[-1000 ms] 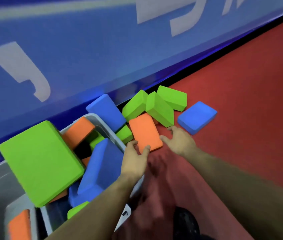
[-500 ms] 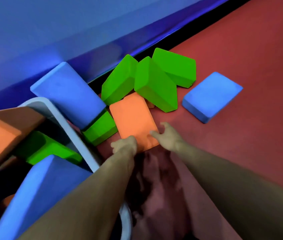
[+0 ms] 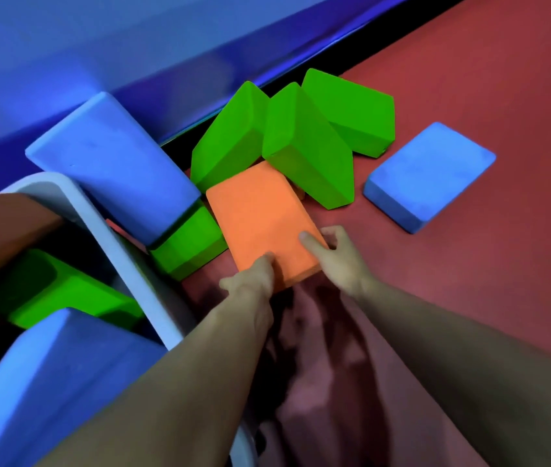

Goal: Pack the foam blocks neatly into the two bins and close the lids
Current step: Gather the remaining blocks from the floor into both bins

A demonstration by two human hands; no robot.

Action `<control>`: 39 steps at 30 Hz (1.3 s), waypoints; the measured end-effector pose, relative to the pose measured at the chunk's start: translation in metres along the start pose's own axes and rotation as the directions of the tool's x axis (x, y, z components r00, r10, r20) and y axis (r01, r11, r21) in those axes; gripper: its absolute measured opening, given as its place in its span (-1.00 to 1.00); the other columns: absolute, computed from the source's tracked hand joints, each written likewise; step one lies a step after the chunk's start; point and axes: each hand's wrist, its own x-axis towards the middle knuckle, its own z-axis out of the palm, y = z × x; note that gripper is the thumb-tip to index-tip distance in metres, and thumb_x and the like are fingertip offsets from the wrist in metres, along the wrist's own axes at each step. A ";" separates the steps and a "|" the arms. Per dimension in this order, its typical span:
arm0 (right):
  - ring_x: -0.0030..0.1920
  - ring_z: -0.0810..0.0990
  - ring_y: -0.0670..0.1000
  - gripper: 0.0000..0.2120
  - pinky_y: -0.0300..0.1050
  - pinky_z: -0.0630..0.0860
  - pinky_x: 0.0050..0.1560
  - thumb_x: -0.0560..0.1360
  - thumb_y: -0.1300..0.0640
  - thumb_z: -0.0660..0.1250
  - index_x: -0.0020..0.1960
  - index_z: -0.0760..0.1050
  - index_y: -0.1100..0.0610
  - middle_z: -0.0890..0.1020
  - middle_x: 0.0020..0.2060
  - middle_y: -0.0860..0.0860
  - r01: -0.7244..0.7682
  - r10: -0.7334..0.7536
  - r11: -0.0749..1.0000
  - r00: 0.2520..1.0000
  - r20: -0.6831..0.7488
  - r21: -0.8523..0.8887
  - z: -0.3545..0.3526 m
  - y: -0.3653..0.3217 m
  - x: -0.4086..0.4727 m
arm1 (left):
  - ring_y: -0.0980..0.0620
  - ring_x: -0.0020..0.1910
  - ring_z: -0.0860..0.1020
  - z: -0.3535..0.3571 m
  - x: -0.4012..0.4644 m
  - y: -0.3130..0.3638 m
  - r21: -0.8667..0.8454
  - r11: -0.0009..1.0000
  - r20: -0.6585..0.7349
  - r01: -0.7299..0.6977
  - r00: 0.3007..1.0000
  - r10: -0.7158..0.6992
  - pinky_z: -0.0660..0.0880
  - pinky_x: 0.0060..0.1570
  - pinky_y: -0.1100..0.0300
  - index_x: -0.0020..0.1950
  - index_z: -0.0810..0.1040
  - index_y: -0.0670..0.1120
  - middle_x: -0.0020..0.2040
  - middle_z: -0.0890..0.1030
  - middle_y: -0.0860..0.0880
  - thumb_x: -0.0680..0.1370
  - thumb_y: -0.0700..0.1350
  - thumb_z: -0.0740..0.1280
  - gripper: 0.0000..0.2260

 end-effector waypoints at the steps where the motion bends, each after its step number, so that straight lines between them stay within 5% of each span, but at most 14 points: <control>1: 0.16 0.60 -0.02 -0.37 0.04 0.50 0.30 0.34 -0.43 0.37 0.19 0.49 0.00 0.60 0.14 -0.03 0.010 -0.010 0.999 1.000 -0.015 -0.041 -0.003 -0.010 0.000 | -0.14 -0.06 0.57 -0.002 -0.002 0.003 -0.064 0.998 0.056 0.021 0.998 -0.017 0.53 -0.05 0.05 0.37 0.31 -0.16 -0.09 0.50 -0.10 0.43 0.18 0.53 -0.29; 3: 0.28 0.51 0.07 -0.32 0.08 0.41 0.38 0.34 -0.46 0.32 0.25 0.49 -0.01 0.51 0.23 0.03 0.066 -0.086 0.972 0.993 -0.079 -0.226 -0.011 -0.036 0.000 | -0.17 -0.07 0.64 -0.005 -0.006 0.006 -0.178 0.984 0.093 -0.005 0.995 0.022 0.62 -0.03 -0.04 0.36 0.35 -0.18 -0.05 0.57 -0.12 0.33 0.22 0.59 -0.20; 5: 0.37 0.38 0.16 -0.42 0.05 0.30 0.44 0.47 -0.30 0.38 0.37 0.44 -0.01 0.40 0.35 0.08 0.198 -0.286 0.890 0.944 -0.164 -0.411 -0.016 -0.067 0.004 | -0.19 -0.08 0.66 -0.010 -0.011 0.013 -0.251 0.967 0.062 -0.039 0.996 0.056 0.65 -0.08 -0.05 0.31 0.34 -0.15 -0.04 0.57 -0.12 0.28 0.26 0.60 -0.18; 8: 0.51 0.22 0.23 -0.44 0.10 0.20 0.51 0.58 -0.16 0.31 0.53 0.32 -0.06 0.16 0.58 0.10 0.407 -0.561 0.690 0.823 -0.087 -0.598 -0.012 -0.123 0.018 | -0.24 -0.01 0.62 -0.018 -0.020 0.031 -0.321 0.944 0.001 -0.073 0.997 0.078 0.64 0.01 -0.14 0.18 0.20 -0.06 0.03 0.51 -0.15 0.12 0.32 0.61 -0.10; 11: 0.62 -0.07 0.24 -0.41 0.27 0.12 0.55 0.61 -0.25 0.17 0.60 0.15 -0.20 -0.23 0.64 -0.05 0.401 -0.507 0.522 0.856 0.105 -0.753 0.001 -0.166 0.041 | -0.31 0.03 0.60 -0.025 -0.018 0.043 -0.336 0.939 0.000 -0.073 0.997 0.078 0.60 0.08 -0.24 0.06 0.11 0.02 0.20 0.48 -0.22 -0.15 0.38 0.52 -0.01; 13: 0.62 -0.19 0.27 -0.41 0.36 0.09 0.53 0.59 -0.35 0.10 0.57 0.22 -0.21 -0.37 0.60 -0.10 0.317 -0.392 0.471 0.911 0.126 -0.824 0.008 -0.178 0.053 | -0.33 0.07 0.58 -0.029 -0.018 0.046 -0.303 0.951 0.010 -0.063 0.998 0.069 0.57 0.12 -0.25 0.07 0.10 0.01 0.24 0.45 -0.25 -0.04 0.37 0.57 -0.04; 15: 0.61 -0.10 0.33 -0.37 0.38 0.18 0.49 0.54 -0.42 0.13 0.51 0.33 -0.14 -0.31 0.62 -0.07 0.217 -0.327 0.520 0.944 0.042 -0.826 0.010 -0.173 0.057 | -0.32 0.12 0.56 -0.030 -0.016 0.046 -0.261 0.961 0.001 -0.088 0.996 0.092 0.56 0.17 -0.23 0.11 0.11 -0.04 0.27 0.44 -0.26 0.17 0.31 0.60 -0.14; 18: 0.49 0.29 0.36 -0.21 0.26 0.38 0.35 0.46 -0.37 0.35 0.50 0.25 0.05 0.02 0.62 0.15 0.053 -0.293 0.649 0.938 -0.185 -0.759 0.004 -0.156 0.052 | -0.30 0.23 0.52 -0.029 -0.017 0.046 -0.215 0.964 -0.022 -0.156 0.988 0.155 0.52 0.24 -0.17 0.24 0.15 -0.08 0.32 0.45 -0.27 0.33 0.24 0.58 -0.21; 22: 0.27 0.52 0.33 -0.28 0.18 0.47 0.20 0.42 -0.20 0.52 0.37 0.32 0.14 0.41 0.33 0.20 -0.039 -0.262 0.773 0.889 -0.375 -0.633 -0.024 -0.148 0.039 | -0.29 0.28 0.51 -0.037 -0.042 0.047 -0.195 0.967 -0.015 -0.162 0.987 0.162 0.47 0.27 -0.03 0.39 0.18 -0.16 0.38 0.43 -0.26 0.40 0.19 0.57 -0.18; 27: 0.18 0.55 0.26 -0.49 0.10 0.46 0.12 0.44 -0.19 0.49 0.15 0.41 0.12 0.49 0.20 0.16 0.038 -0.297 0.854 0.855 -0.426 -0.519 -0.050 -0.154 -0.013 | -0.21 0.27 0.52 -0.061 -0.089 0.044 -0.076 0.929 -0.021 -0.362 0.932 0.361 0.44 0.25 0.03 0.43 0.28 -0.06 0.34 0.49 -0.17 0.39 0.23 0.54 -0.23; 32: 0.11 0.56 0.23 -0.56 0.08 0.45 0.05 0.44 -0.21 0.47 0.02 0.34 0.03 0.49 0.13 0.11 0.136 -0.386 0.864 0.797 -0.465 -0.484 -0.081 -0.192 -0.090 | -0.15 0.30 0.52 -0.112 -0.166 0.063 0.049 0.779 -0.044 -0.625 0.778 0.627 0.41 0.25 0.05 0.44 0.35 -0.04 0.32 0.55 -0.12 0.37 0.26 0.54 -0.24; 39: 0.00 0.56 0.22 -0.56 0.03 0.35 -0.10 0.45 -0.23 0.45 -0.03 0.30 0.02 0.47 0.06 0.03 0.331 -0.541 0.820 0.716 -0.442 -0.467 -0.105 -0.270 -0.228 | -0.11 0.32 0.55 -0.238 -0.281 0.078 0.048 0.613 -0.132 -0.789 0.603 0.787 0.46 0.31 0.01 0.49 0.36 -0.05 0.34 0.57 -0.06 0.34 0.31 0.54 -0.15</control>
